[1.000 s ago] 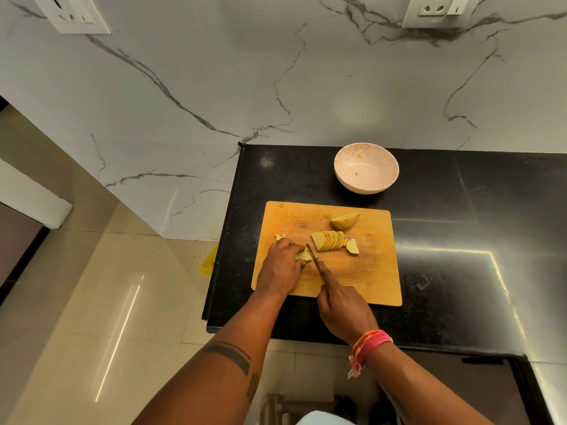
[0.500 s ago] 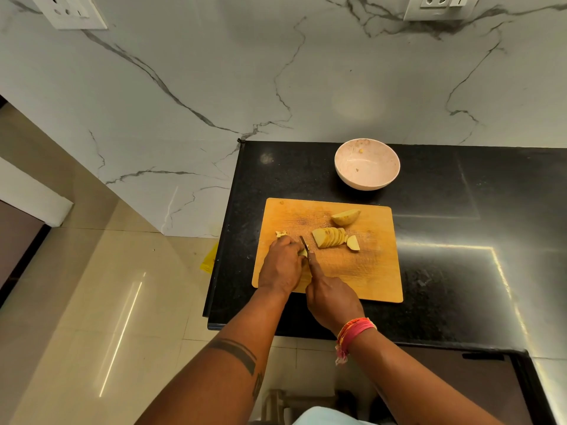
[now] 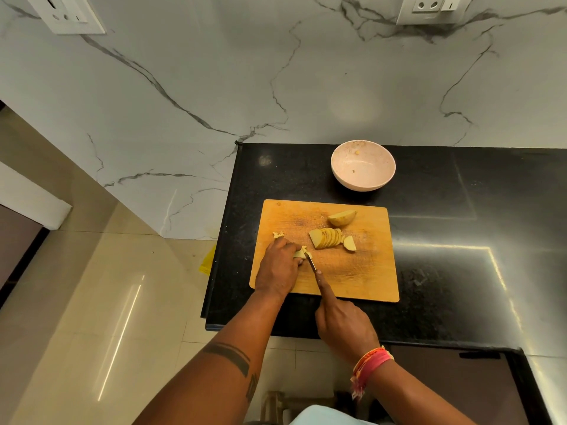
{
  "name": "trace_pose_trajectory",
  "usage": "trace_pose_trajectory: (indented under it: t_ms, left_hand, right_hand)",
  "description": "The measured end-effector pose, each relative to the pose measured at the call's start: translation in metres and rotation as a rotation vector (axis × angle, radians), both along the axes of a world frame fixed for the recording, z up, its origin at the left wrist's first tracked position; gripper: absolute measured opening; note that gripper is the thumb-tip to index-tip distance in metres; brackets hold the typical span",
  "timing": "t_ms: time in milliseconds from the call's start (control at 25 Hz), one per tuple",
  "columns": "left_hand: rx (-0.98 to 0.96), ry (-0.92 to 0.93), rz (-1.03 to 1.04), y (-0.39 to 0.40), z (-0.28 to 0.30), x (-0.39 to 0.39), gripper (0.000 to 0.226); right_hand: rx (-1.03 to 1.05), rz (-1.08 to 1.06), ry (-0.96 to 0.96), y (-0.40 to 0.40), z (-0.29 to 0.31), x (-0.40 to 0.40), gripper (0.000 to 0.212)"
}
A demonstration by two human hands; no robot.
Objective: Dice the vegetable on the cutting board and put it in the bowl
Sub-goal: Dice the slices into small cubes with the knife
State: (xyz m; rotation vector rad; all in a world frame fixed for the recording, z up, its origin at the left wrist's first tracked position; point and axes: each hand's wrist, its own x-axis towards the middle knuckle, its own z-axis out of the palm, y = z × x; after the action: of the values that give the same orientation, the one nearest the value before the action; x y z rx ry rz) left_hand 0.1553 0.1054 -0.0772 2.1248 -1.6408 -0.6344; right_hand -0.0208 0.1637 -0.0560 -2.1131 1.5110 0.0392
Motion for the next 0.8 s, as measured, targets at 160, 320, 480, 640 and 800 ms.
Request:
trace_pose_trajectory:
  t_ms: [160,320,480,640,800]
  left_hand:
    - [-0.034,0.065,0.019,0.01,-0.01,0.004,0.04]
    - [-0.045,0.077,0.051,0.009,-0.007,0.004,0.039]
    - [-0.021,0.051,0.04,0.004,-0.004,0.006,0.037]
    - [-0.019,0.022,0.031,0.001,0.0,0.004,0.035]
    - [0.003,-0.012,0.061,0.0,0.0,0.001,0.034]
  right_hand:
    - [-0.01,-0.018,-0.056,-0.009,0.004,0.011,0.072]
    - [-0.015,0.005,-0.041,-0.019,0.004,0.026,0.068]
    - [0.006,0.018,-0.011,-0.028,0.002,0.033,0.067]
    - [-0.015,0.026,0.015,-0.026,-0.004,0.037,0.071]
    - [0.004,0.061,0.037,-0.015,-0.005,0.024,0.076]
